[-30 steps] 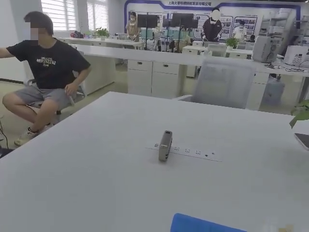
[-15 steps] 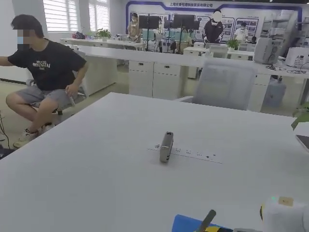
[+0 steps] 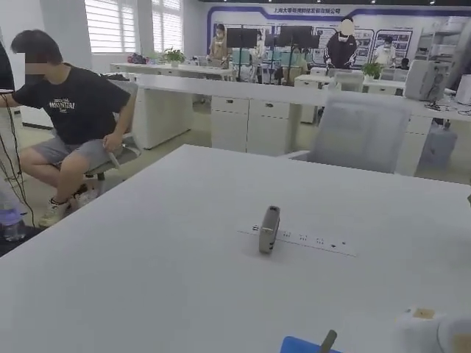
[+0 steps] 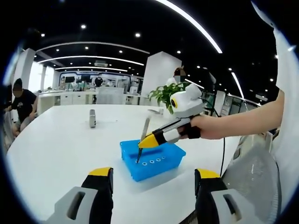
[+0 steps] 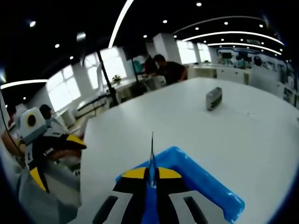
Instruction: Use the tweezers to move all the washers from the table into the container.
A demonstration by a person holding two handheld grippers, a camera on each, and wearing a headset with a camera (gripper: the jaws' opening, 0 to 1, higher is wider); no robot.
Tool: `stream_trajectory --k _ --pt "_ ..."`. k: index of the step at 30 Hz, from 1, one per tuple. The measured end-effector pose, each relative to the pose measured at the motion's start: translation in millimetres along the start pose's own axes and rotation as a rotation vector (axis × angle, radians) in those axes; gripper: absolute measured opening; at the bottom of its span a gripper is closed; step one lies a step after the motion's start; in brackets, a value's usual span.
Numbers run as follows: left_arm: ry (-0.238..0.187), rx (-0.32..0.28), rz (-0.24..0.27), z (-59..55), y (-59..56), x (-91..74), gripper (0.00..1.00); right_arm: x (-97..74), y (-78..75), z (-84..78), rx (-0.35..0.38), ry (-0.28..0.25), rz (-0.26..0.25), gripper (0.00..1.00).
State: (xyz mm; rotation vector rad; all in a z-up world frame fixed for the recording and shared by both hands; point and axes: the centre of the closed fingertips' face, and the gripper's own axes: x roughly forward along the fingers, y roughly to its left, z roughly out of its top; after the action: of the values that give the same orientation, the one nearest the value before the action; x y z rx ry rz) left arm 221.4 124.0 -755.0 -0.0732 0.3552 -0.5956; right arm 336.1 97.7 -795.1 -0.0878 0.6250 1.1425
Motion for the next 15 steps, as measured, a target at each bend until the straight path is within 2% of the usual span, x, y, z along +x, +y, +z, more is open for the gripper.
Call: stream_trajectory --k 6,8,12,15 --pt "-0.016 -0.037 -0.047 2.9 -8.9 0.4 0.7 5.7 -1.5 -8.0 -0.004 0.029 -0.002 0.03" --pt "-0.005 -0.042 -0.049 1.3 -9.0 0.2 0.69 6.2 -0.8 -9.9 -0.016 0.04 0.0 0.03" --pt "-0.035 -0.063 -0.077 6.9 -13.3 -0.8 0.68 5.7 0.0 -11.6 -0.041 0.056 -0.007 0.03" --pt "-0.033 -0.076 -0.085 6.5 -13.3 -2.0 0.68 5.7 -0.3 -13.3 -0.053 0.062 -0.005 0.03"
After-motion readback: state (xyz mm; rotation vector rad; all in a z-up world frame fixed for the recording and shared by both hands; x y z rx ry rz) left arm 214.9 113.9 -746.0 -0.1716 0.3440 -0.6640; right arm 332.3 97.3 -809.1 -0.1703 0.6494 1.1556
